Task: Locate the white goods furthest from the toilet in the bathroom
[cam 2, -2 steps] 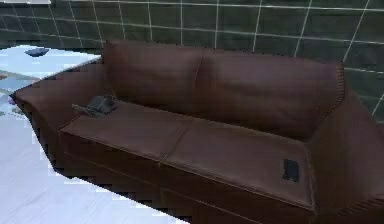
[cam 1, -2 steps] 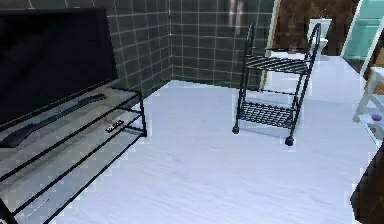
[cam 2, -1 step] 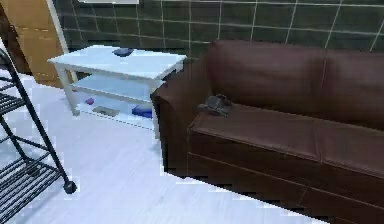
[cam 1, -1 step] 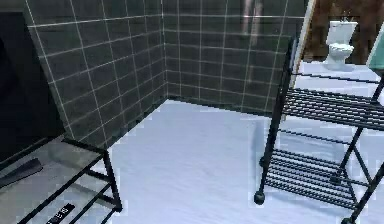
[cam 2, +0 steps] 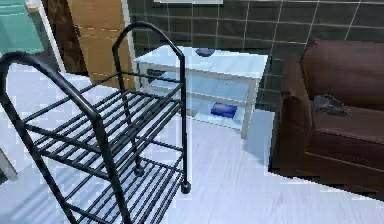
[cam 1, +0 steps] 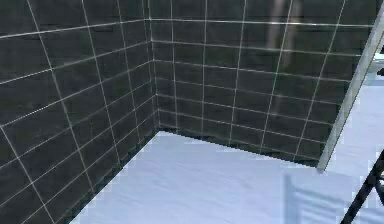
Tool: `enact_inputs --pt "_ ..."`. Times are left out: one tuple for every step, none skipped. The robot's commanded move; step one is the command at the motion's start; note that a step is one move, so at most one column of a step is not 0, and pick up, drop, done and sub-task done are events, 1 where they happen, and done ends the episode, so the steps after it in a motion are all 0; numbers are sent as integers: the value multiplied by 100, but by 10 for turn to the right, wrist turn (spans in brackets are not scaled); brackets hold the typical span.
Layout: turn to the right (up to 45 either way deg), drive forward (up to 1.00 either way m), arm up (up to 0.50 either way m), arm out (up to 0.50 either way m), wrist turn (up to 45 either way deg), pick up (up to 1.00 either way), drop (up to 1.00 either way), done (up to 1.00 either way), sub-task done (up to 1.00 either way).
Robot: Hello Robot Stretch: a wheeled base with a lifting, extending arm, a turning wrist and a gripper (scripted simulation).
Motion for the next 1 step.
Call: enact_inputs --pt "240 0 0 0 0 0 0 0 0"
